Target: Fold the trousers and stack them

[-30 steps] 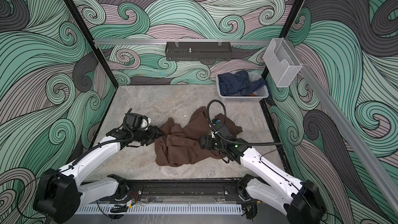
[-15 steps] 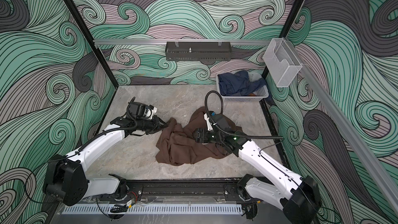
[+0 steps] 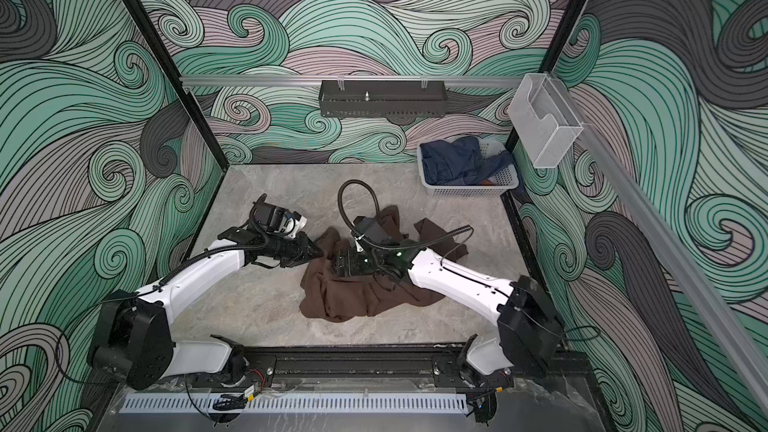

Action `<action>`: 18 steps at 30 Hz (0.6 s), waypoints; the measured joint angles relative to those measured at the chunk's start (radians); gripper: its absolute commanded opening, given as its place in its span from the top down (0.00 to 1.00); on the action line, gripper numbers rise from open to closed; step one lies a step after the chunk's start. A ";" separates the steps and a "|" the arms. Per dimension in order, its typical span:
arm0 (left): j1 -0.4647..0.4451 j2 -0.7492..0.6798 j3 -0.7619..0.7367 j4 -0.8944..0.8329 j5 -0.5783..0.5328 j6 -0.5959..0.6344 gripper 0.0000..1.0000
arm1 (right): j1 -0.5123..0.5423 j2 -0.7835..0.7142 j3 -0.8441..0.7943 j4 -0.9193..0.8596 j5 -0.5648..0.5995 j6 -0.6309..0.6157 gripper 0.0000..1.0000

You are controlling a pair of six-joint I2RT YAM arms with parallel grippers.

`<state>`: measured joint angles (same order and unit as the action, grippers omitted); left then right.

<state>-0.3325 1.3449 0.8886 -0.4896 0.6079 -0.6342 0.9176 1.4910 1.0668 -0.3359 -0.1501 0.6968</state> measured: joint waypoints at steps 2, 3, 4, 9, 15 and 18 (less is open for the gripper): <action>0.001 -0.004 -0.002 -0.006 0.001 0.008 0.87 | 0.017 0.031 0.022 -0.001 0.006 0.004 0.08; 0.003 -0.008 -0.003 -0.009 0.000 0.010 0.89 | 0.023 0.045 0.035 -0.003 0.011 0.005 0.08; 0.005 -0.014 -0.006 -0.012 0.000 0.015 0.89 | 0.026 0.055 0.046 -0.003 0.015 0.008 0.08; 0.013 -0.029 -0.017 -0.023 -0.002 0.027 1.00 | 0.037 0.084 0.083 -0.005 0.023 0.015 0.08; 0.029 -0.029 -0.030 -0.032 -0.016 0.037 1.00 | 0.056 0.108 0.106 -0.005 0.027 0.016 0.01; 0.042 -0.039 -0.030 -0.039 -0.032 0.040 1.00 | 0.061 0.111 0.117 -0.006 0.031 0.015 0.01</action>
<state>-0.2905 1.3060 0.8585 -0.5285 0.5758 -0.5941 0.9783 1.6024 1.1835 -0.3420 -0.1188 0.7116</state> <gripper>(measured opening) 0.050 0.988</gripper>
